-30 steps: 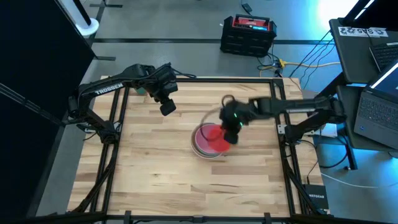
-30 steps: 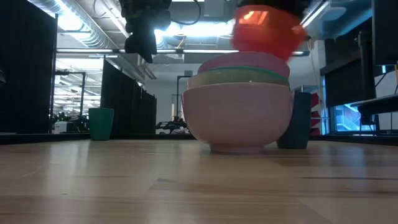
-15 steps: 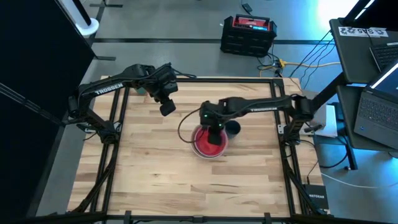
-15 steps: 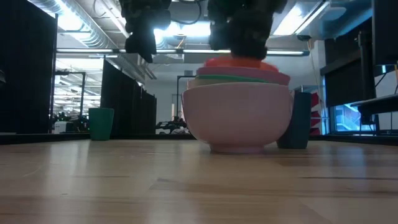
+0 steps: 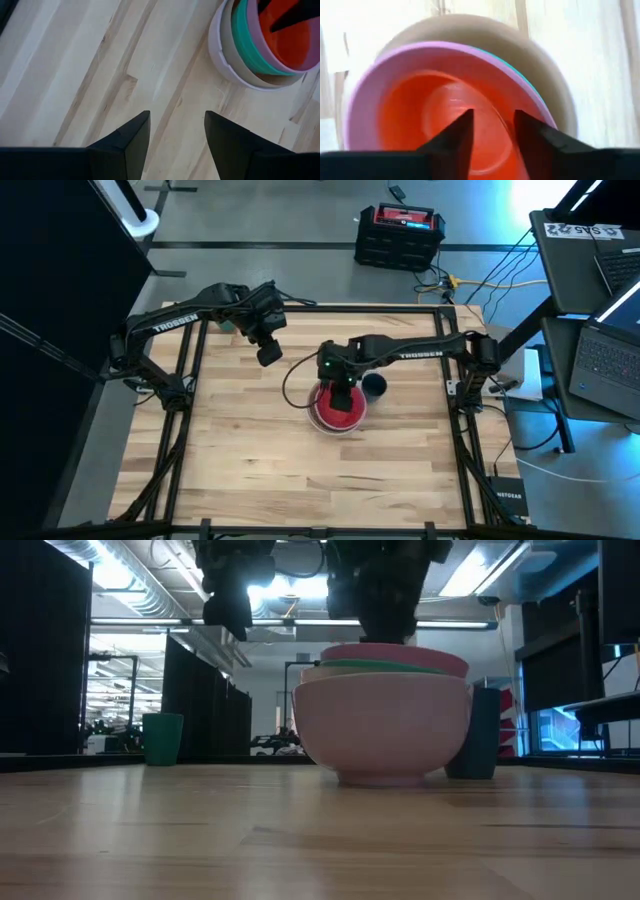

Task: Nest bowls inside each other
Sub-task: Stack the orange bowl on top of the pink bowl, then stack the green cup on top of the blue cup

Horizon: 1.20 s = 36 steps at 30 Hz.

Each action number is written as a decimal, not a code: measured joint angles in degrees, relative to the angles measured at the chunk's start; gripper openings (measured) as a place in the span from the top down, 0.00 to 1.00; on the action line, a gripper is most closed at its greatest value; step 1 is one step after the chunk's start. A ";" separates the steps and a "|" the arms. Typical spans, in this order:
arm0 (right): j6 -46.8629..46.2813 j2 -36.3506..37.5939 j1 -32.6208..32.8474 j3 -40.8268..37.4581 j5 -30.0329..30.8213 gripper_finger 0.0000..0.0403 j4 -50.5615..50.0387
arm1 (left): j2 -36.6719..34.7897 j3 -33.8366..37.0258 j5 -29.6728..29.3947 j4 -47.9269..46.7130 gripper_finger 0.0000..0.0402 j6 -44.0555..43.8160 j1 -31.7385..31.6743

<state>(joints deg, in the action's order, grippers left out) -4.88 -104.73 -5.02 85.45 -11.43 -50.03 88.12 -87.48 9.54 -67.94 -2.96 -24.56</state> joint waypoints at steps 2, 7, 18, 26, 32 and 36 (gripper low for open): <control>1.38 0.02 0.00 1.11 -0.26 0.58 0.70 | 0.00 0.00 0.00 0.01 0.57 0.01 0.00; 4.84 0.07 0.01 3.88 -0.92 0.44 2.44 | 0.00 0.00 0.01 0.04 0.57 0.05 0.00; 8.22 0.11 -2.64 6.16 1.63 0.31 9.77 | 0.00 0.00 -13.72 -2.30 0.57 1.83 -0.98; 7.88 0.11 -3.67 6.16 1.71 0.31 9.77 | 2.01 -0.09 -35.96 -8.26 0.57 -9.14 -18.12; 7.82 0.11 -3.67 6.14 1.72 0.31 9.63 | 7.04 -0.04 -31.71 -9.82 0.57 -7.22 -26.82; 7.79 0.11 -3.66 6.14 1.73 0.31 9.61 | 9.14 -0.04 -29.33 -9.13 0.57 -5.15 -27.75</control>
<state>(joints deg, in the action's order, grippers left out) 2.91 -104.62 -8.68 91.59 -9.70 -40.42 97.26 -87.53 -19.79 -77.07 -8.12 -52.30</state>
